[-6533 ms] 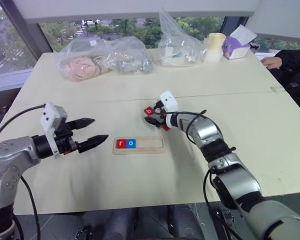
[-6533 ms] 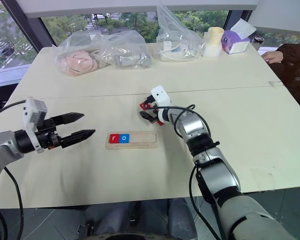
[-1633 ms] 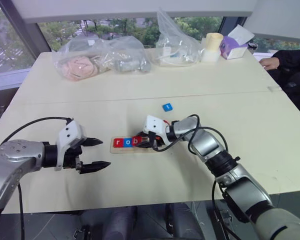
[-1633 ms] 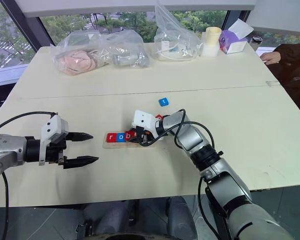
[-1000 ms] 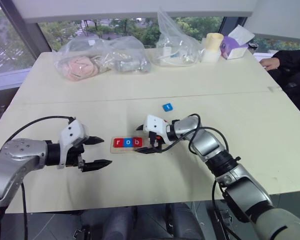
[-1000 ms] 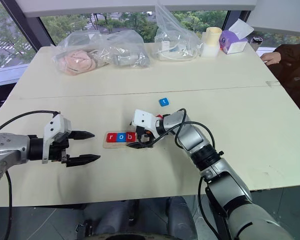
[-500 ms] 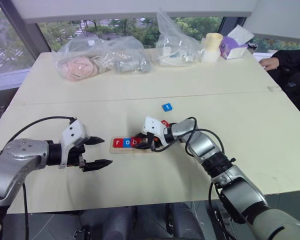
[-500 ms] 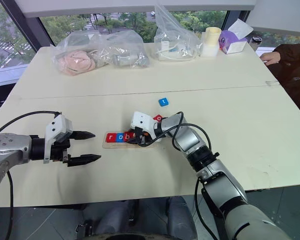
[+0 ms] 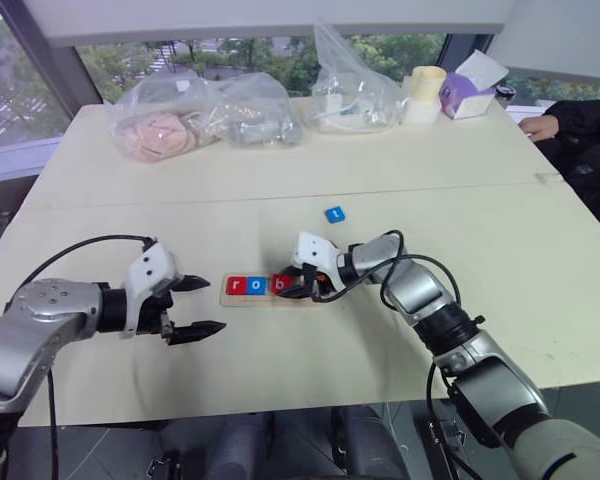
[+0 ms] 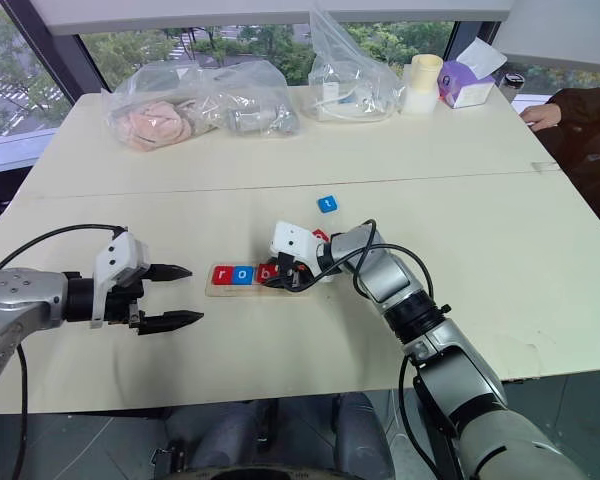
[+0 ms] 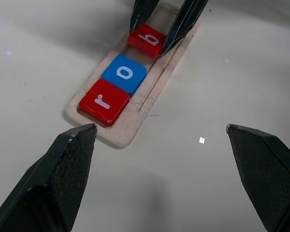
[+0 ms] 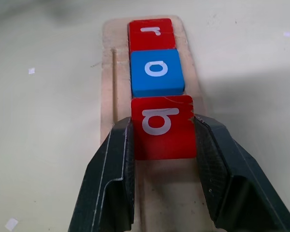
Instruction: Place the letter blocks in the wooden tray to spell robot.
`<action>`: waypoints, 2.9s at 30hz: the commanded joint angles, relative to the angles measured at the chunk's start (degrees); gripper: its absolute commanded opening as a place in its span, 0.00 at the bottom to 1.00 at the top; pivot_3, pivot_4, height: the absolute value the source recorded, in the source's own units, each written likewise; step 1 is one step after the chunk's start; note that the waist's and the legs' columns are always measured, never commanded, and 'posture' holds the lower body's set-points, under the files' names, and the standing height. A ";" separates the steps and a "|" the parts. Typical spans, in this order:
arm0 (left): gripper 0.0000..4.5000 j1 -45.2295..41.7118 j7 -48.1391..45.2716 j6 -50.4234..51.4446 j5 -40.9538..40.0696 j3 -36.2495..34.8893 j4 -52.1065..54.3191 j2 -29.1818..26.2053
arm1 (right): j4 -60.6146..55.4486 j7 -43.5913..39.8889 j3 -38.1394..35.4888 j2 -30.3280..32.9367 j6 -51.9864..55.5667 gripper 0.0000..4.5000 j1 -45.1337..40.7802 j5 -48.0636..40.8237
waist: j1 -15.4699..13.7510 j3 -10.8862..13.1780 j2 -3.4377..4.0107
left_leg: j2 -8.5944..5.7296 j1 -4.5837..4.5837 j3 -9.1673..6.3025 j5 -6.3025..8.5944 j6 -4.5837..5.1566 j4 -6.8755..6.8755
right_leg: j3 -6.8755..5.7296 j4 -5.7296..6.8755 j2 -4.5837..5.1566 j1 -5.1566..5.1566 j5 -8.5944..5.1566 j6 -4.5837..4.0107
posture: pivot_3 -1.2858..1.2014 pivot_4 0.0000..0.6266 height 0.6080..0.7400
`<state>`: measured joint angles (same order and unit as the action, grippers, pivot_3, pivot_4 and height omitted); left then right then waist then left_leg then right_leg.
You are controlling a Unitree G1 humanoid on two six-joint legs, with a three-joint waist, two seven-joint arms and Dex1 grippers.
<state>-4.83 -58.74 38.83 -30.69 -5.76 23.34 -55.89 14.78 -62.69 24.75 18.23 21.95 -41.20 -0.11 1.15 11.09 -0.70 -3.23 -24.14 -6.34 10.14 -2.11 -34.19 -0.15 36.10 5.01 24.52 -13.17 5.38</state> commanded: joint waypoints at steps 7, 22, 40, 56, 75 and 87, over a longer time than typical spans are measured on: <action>1.00 -0.22 -0.05 -1.67 0.95 -0.28 0.29 -0.06 | -0.71 1.33 -0.54 -2.34 -0.48 0.83 -1.22 -0.47 | 0.02 0.00 0.00 | 0.02 0.01 0.00 0.00 0.00 0.00 | 0.00 0.00 -0.01 0.00 0.00 0.00 | 0.52 0.24 1.00; 1.00 -1.12 1.71 -0.92 -1.04 -2.76 0.25 1.73 | -7.40 10.20 -11.45 2.04 -3.67 0.99 0.38 -2.23 | -0.24 0.00 0.00 | 0.00 0.00 0.00 0.00 0.00 0.01 | 0.00 -0.01 0.00 -0.01 0.01 -0.01 | 0.52 0.24 1.00; 1.00 -5.99 6.11 3.13 -6.22 -6.08 -2.14 5.88 | -25.20 21.67 -12.48 6.88 11.12 0.99 13.86 -3.85 | -0.10 -0.01 -0.02 | 0.03 0.04 0.03 -0.02 -0.01 0.00 | 0.00 -0.01 0.01 -0.06 0.01 -0.03 | 0.52 0.24 1.00; 1.00 -0.23 3.04 1.05 -2.98 -7.15 -1.52 0.24 | -13.35 20.90 -3.72 3.31 -1.59 0.99 9.40 1.87 | -0.24 -0.02 -0.03 | 0.04 0.02 0.04 -0.01 -0.02 0.01 | 0.01 -0.06 0.04 -0.05 0.00 -0.04 | 0.52 0.24 1.00; 1.00 -0.08 3.66 1.66 -3.98 -6.91 -0.57 1.18 | -12.39 19.63 -4.00 3.60 -4.29 0.99 9.10 4.47 | -0.21 -0.02 -0.03 | 0.03 0.03 0.04 -0.02 -0.02 0.01 | 0.01 -0.04 0.02 -0.04 0.01 -0.03 | 0.52 0.24 1.00; 1.00 -9.21 10.23 2.39 -8.13 -8.08 -1.15 8.41 | -20.95 31.21 -22.98 -2.92 23.10 0.99 9.14 -8.64 | -0.30 -0.03 -0.05 | 0.03 0.04 -0.03 -0.02 -0.02 0.01 | 0.01 -0.02 0.01 -0.06 0.02 -0.03 | 0.52 0.24 1.00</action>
<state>-13.28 -49.48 41.91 -38.77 -13.36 21.45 -47.54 -5.44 -34.54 4.20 16.06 42.08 -30.95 -7.57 0.85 11.06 -0.75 -3.20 -24.10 -6.36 10.12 -2.12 -34.18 -0.14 36.09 5.02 24.47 -13.15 5.35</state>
